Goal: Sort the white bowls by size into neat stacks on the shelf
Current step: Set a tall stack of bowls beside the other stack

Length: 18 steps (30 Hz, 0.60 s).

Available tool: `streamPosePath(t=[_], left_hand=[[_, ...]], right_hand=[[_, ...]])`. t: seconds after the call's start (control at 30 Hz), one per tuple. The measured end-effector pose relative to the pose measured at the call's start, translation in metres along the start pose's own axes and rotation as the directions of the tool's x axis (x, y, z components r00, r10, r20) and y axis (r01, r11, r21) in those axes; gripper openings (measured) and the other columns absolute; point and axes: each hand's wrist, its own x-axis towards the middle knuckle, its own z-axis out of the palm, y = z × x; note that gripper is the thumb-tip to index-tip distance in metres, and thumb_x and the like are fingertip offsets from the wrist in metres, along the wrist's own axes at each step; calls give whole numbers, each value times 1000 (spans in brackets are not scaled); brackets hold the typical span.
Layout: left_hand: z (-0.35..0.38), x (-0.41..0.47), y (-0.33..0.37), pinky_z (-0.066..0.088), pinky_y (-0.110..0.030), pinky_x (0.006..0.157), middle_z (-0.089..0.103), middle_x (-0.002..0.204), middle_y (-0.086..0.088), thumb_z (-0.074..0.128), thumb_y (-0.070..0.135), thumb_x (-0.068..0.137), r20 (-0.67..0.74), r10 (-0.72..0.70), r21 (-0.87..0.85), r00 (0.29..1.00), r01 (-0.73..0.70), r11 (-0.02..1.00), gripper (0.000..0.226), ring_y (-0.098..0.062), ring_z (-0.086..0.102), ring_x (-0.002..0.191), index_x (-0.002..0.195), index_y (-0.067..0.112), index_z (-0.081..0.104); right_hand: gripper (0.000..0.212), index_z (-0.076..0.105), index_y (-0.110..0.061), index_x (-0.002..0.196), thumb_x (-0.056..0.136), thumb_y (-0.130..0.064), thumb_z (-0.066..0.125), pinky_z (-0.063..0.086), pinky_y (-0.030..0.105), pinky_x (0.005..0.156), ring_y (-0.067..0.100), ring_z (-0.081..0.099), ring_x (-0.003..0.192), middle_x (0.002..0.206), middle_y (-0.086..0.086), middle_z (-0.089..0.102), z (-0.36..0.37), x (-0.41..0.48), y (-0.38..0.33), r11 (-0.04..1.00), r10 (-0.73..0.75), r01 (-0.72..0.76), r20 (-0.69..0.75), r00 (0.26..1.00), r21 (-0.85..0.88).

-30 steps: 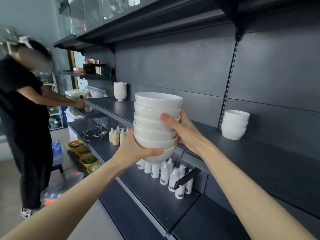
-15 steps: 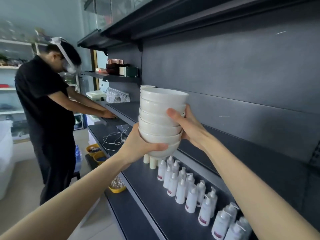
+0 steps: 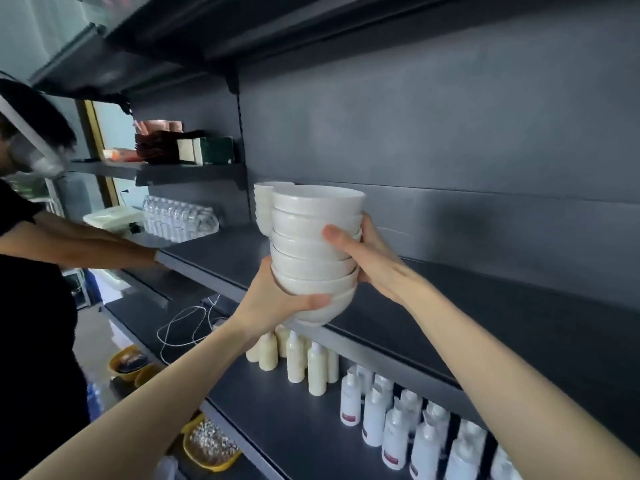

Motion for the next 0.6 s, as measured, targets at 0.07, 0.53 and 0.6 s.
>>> streamPosePath(t=[0.07, 0.53, 0.6], left_hand=[[-15, 30, -19, 54, -30, 87, 71, 113, 4, 86, 19, 58, 60, 12, -26, 998, -11, 1000, 68, -11, 66, 107, 121, 24, 59], [-52, 208, -138, 54, -28, 88, 69, 119, 5, 84, 3, 64, 255, 75, -219, 964, -18, 976, 69, -10, 64, 112, 122, 29, 57], [-56, 227, -148, 54, -26, 87, 69, 118, 6, 84, 2, 64, 257, 88, -230, 962, -28, 973, 68, -9, 64, 111, 118, 33, 58]], right_hand=[[91, 32, -32, 137, 61, -56, 76, 47, 48, 100, 13, 59, 115, 126, -10, 58, 5, 28, 10, 1000, 7, -7, -59, 998, -11], [95, 35, -35, 136, 54, -62, 74, 47, 48, 100, 9, 56, 117, 127, -17, 57, -12, 190, 77, 991, 57, -89, -279, 959, -104], [98, 34, -34, 139, 54, -62, 75, 46, 47, 101, 9, 56, 118, 128, -16, 56, -14, 209, 85, 990, 54, -89, -289, 956, -106]])
